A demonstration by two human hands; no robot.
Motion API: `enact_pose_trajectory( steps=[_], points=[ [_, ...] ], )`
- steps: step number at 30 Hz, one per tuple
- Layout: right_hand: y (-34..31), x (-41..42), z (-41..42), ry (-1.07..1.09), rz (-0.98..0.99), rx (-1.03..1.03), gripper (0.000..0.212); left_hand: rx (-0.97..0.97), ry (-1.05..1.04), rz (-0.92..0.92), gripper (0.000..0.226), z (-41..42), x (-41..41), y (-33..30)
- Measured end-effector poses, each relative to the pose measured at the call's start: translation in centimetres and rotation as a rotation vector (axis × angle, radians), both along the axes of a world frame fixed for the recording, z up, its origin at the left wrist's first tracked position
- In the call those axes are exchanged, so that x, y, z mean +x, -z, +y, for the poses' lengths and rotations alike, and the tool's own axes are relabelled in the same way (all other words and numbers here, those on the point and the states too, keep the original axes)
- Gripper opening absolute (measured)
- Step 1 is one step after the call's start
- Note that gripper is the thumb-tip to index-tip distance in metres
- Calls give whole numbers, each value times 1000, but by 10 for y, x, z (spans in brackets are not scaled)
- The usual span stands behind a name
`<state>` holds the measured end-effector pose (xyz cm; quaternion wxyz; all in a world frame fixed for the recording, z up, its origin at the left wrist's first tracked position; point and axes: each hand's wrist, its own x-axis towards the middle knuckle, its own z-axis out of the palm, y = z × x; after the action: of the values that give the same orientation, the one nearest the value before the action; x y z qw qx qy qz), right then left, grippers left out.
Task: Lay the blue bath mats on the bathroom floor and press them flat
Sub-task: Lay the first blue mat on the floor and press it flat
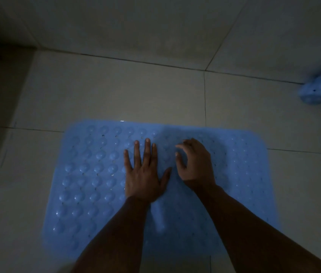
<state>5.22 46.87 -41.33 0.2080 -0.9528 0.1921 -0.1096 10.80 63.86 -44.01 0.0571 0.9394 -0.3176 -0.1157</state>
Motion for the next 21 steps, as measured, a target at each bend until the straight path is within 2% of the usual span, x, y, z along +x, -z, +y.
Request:
enact_pose_trajectory(
  steps=[3,6,9,11,15,21],
  points=[
    [-13,3,3,-19,12,-3,27,-18,4,51,91,1,4,0],
    [-41,15,15,-9,177,57,34,48,16,210,95,0,15,-16],
    [-63,26,35,14,348,149,35,0,5,355,74,11,35,-46],
    [-68,36,53,-14,366,169,39,-97,-43,281,60,34,51,-61],
    [-48,58,101,-113,400,145,55,-117,-169,100,65,84,60,-59],
    [14,49,165,-122,406,-32,79,-116,-257,12,66,117,55,-45]
  ],
)
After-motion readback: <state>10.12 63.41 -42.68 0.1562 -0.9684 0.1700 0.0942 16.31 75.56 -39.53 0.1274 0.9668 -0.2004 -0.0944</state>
